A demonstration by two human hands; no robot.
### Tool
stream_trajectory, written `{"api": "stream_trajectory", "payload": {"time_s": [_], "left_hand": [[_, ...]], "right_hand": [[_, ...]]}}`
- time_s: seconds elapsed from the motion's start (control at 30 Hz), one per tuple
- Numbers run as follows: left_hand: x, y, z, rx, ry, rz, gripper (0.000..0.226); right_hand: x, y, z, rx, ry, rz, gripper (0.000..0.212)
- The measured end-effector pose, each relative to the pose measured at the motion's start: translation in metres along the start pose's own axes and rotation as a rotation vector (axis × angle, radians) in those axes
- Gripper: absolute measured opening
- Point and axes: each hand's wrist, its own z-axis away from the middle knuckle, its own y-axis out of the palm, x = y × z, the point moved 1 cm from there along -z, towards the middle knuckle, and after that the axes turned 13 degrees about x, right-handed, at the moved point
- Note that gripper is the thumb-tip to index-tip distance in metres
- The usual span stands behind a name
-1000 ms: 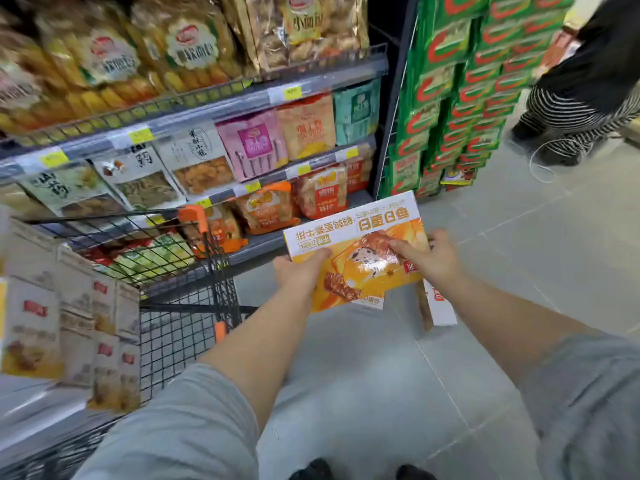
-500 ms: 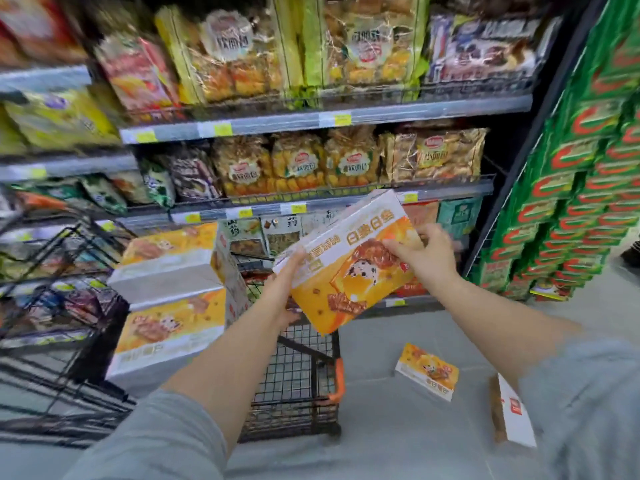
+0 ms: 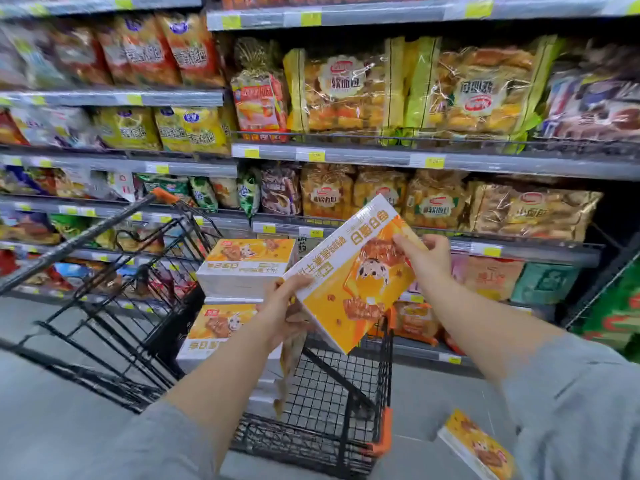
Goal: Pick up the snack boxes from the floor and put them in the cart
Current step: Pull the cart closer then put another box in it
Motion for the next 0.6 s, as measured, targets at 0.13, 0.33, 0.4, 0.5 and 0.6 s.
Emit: {"api": "stream_trajectory", "payload": {"time_s": [0.13, 0.33, 0.4, 0.5, 0.6], "left_hand": [[-0.007, -0.004, -0.014, -0.088, 0.022, 0.161, 0.032], [-0.027, 0.011, -0.043, -0.117, 0.132, 0.407, 0.033], [-0.03, 0.006, -0.048, -0.127, 0.138, 0.433, 0.031], [-0.032, -0.005, -0.049, -0.087, 0.078, 0.401, 0.03], [-0.036, -0.023, -0.048, -0.157, -0.027, 0.165, 0.035]], "right_hand": [[0.001, 0.033, -0.02, 0.22, 0.205, -0.169, 0.109], [0.006, 0.082, -0.019, 0.855, 0.513, -0.067, 0.068], [0.006, 0.089, -0.026, 0.918, 0.49, -0.086, 0.047], [0.007, 0.096, -0.039, 0.94, 0.432, -0.142, 0.027], [0.005, 0.106, -0.059, 0.924, 0.36, -0.17, 0.047]]}}
